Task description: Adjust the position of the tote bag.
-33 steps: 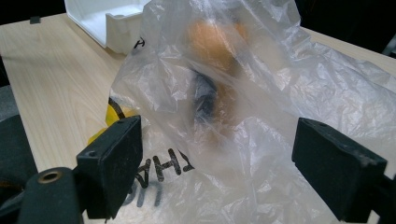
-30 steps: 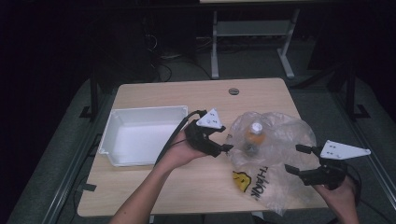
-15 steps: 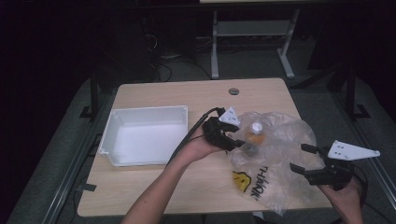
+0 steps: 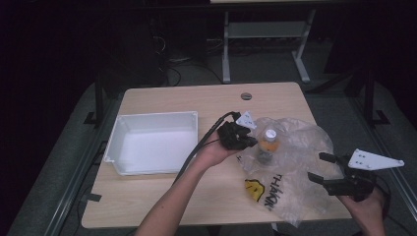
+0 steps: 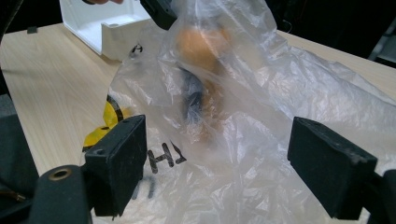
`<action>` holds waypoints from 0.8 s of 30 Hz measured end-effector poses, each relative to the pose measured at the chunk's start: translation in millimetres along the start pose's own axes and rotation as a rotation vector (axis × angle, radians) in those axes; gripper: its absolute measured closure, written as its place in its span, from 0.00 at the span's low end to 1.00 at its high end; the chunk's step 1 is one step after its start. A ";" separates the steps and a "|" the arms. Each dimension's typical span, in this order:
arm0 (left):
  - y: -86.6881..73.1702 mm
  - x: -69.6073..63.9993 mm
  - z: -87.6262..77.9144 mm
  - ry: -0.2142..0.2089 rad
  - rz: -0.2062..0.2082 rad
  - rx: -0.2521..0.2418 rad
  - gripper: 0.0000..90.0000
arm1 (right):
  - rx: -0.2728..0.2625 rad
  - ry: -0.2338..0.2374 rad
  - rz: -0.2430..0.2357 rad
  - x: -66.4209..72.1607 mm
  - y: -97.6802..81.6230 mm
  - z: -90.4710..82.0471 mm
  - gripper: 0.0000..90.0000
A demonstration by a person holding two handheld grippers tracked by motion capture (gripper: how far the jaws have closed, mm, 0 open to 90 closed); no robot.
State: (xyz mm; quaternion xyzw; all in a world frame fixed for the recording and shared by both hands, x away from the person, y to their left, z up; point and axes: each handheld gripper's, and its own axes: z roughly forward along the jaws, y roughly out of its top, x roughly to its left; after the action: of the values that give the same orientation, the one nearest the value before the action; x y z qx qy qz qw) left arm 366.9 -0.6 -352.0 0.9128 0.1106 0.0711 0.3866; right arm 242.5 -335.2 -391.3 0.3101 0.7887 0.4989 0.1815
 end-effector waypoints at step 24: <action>-49.5 2.2 16.1 0.014 -0.078 0.089 1.00 | 0.068 -0.018 0.001 -1.4 -6.4 4.5 0.27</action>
State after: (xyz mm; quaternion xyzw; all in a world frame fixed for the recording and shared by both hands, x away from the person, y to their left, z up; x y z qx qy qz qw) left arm 365.2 22.3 -398.7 0.9235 0.1521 0.0573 0.3473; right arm 244.3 -335.1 -399.1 0.3209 0.8033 0.4691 0.1780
